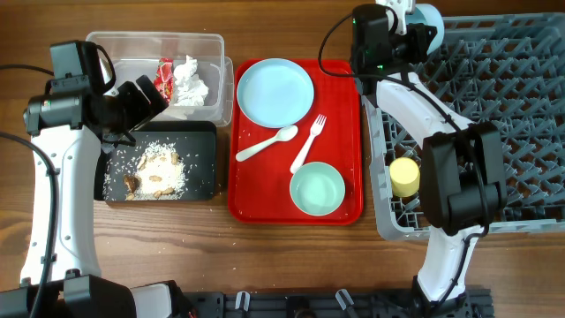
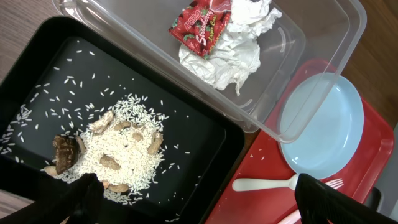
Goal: Sort waste into correct bins and load items into the dishwasher rack
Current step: 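Set the blue bowl upright in the rack's back corner, release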
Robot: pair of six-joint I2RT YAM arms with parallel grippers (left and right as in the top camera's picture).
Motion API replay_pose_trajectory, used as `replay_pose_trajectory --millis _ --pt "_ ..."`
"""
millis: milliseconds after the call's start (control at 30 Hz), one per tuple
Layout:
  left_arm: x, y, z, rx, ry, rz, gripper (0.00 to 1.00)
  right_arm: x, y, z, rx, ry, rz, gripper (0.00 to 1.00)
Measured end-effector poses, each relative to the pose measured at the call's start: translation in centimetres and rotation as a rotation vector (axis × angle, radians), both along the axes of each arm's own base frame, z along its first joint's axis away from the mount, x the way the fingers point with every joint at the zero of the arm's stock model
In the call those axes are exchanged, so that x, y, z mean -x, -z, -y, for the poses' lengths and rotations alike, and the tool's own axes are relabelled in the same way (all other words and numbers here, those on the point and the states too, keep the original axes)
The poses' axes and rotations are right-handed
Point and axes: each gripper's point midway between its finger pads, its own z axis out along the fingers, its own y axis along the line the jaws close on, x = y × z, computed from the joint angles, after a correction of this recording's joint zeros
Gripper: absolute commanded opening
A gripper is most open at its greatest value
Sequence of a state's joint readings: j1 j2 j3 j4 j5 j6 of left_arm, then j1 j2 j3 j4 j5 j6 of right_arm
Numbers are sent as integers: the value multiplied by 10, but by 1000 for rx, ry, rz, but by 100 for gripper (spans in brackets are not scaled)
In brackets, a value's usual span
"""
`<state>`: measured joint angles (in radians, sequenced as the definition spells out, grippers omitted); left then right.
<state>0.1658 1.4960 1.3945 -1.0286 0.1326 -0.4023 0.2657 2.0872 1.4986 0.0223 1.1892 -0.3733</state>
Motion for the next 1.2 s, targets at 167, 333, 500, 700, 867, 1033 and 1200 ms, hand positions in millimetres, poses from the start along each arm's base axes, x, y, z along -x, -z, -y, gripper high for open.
replay_pose_trajectory --millis 167,333,500,700,867,1033,1200 --pt "0 0 0 0 0 0 100 1 9 -16 2 -51 -58 15" --pt "0 0 0 0 0 0 100 -1 15 -41 0 -119 -92 21" --pt "0 0 0 0 0 0 100 -1 16 -54 2 -151 -99 35" --pt "0 0 0 0 0 0 100 4 22 -69 30 -186 -161 49" --pt "0 0 0 0 0 0 100 12 32 -92 37 -245 -224 59" --pt "0 0 0 0 0 1 100 21 45 -118 -39 -325 -258 62" --pt "0 0 0 0 0 0 100 37 20 -131 -236 -415 -234 61"
